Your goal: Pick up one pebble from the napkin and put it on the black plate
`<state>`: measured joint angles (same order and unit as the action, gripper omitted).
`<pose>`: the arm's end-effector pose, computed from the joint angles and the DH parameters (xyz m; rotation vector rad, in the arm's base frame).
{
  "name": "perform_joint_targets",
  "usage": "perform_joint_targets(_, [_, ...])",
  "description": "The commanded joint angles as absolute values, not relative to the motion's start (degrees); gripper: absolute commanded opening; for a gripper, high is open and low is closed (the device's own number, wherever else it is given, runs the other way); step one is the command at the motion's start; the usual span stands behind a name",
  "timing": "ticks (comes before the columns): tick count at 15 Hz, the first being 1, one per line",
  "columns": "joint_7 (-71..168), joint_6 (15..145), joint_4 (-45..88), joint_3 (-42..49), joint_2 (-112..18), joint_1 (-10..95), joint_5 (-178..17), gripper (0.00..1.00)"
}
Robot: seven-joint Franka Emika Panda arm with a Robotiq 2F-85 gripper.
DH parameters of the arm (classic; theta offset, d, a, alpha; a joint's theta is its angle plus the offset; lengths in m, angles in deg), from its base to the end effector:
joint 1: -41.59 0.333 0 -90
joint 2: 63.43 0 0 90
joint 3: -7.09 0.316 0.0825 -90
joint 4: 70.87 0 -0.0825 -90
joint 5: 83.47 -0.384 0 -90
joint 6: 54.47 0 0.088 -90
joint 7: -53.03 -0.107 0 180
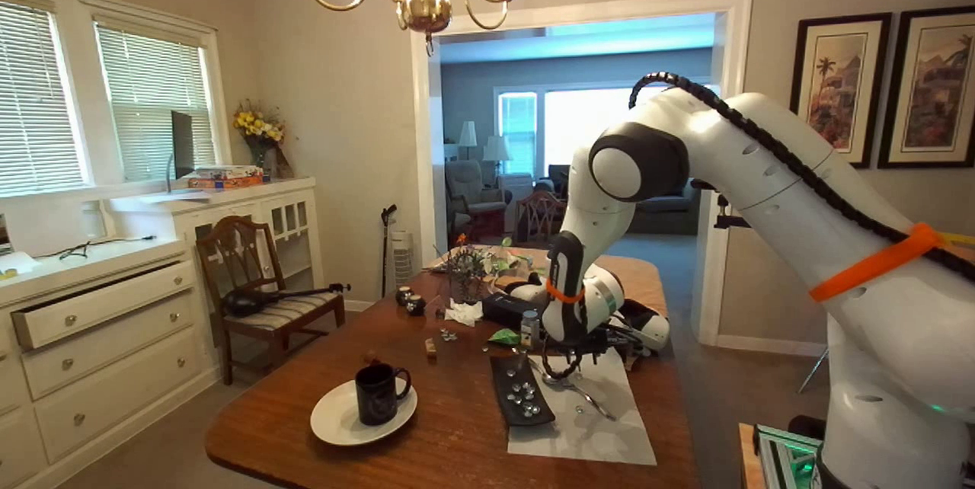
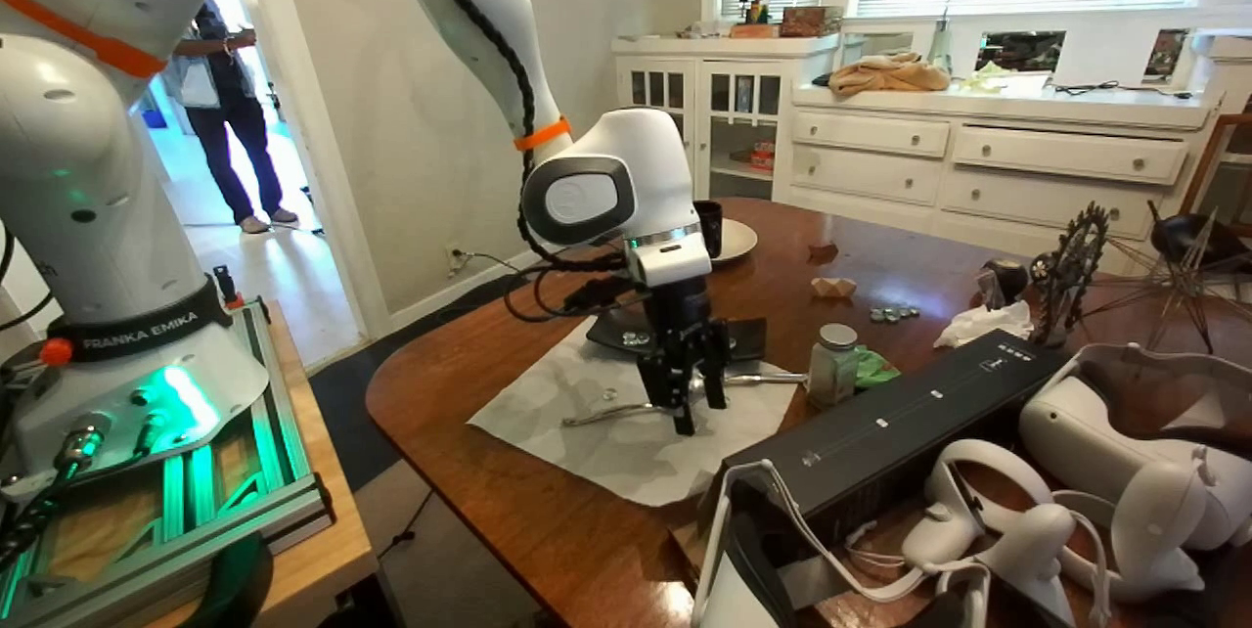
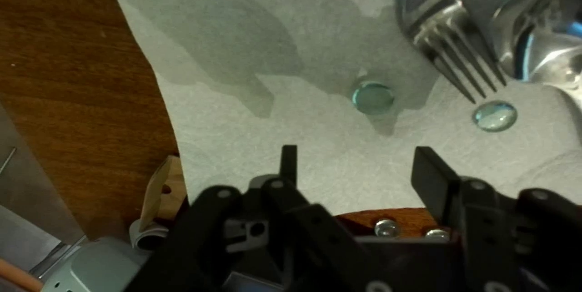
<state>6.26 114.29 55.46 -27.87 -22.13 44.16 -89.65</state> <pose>0.4564 -0.3166 0.1247 2.1975 -1.7349 0.2837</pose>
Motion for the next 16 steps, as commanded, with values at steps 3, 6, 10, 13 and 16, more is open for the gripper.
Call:
perform_joint_targets(3, [6.92,115.68,55.24,-27.0,-21.58,43.04,-91.28,1.0])
perform_joint_targets(6, [6.55,115.59,57.27,-27.99,-22.55,44.57,-90.96,1.0])
perform_joint_targets(10, [7.07,118.16,59.6,-26.92,-23.1,44.49,-91.43,0.97])
perform_joint_targets(13, [7.51,121.11,60.84,-25.59,-22.54,44.22,-92.32,0.85])
perform_joint_targets(16, [8.17,124.16,61.68,-24.11,-22.08,43.99,-94.07,0.76])
